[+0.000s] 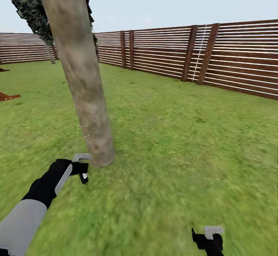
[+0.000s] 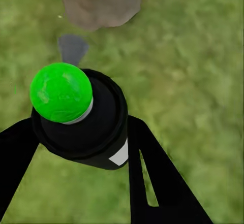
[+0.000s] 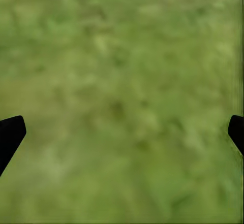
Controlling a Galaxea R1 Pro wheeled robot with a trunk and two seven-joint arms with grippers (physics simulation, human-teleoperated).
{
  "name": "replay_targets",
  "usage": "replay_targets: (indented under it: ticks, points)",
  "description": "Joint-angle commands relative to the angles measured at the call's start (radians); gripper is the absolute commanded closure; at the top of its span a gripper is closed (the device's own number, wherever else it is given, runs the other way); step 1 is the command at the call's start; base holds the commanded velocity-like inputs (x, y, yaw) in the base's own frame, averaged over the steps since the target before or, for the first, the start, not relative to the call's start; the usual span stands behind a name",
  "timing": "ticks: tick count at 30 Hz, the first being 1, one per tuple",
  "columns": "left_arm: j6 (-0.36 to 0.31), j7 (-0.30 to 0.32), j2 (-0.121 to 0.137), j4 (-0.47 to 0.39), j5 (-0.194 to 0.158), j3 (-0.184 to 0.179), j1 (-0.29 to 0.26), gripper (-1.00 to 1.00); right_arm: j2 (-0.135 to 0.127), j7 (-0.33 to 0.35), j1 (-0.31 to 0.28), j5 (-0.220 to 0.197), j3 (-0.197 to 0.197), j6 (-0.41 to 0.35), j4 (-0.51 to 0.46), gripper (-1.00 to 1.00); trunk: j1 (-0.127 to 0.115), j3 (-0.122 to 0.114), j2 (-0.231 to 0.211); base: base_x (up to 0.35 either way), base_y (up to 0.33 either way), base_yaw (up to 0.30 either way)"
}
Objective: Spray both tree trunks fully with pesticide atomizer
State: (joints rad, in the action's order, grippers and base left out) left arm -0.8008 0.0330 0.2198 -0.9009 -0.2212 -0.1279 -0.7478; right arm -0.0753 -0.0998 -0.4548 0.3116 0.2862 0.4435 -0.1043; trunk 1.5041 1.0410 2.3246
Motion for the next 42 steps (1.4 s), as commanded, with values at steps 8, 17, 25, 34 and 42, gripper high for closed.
replay_targets:
  ticks: [8, 17, 25, 34, 42]
  points:
    - [0.1, -0.001, -0.028, 0.097, -0.012, 0.036, 0.001, 1.0, 0.0, -0.005, -0.001, 0.011, 0.005, 0.003, 0.001, -1.0, 0.0, 0.001, 0.0, 0.102, -0.275, 0.001]
    - [0.19, -0.028, -0.022, 0.202, -0.011, 0.104, 0.001, 1.0, 0.0, -0.005, -0.001, 0.011, 0.005, 0.003, 0.001, -1.0, 0.0, 0.001, 0.0, 0.133, -0.266, 0.252]
    - [0.227, -0.123, 0.01, 0.261, -0.014, 0.105, 0.001, 1.0, 0.0, -0.005, -0.001, 0.011, 0.005, 0.003, 0.001, -1.0, 0.0, 0.001, 0.0, 0.264, -0.133, 0.019]
    - [0.263, -0.126, 0.015, 0.348, -0.014, 0.113, 0.001, 1.0, 0.0, -0.005, -0.001, 0.011, 0.005, 0.003, 0.001, -1.0, 0.0, 0.001, 0.0, 0.026, -0.27, 0.22]
    - [0.263, -0.127, -0.058, 0.353, -0.012, 0.108, 0.001, 1.0, 0.0, -0.005, -0.001, 0.011, 0.005, 0.003, 0.001, -1.0, 0.0, 0.001, 0.0, 0.071, -0.258, 0.181]
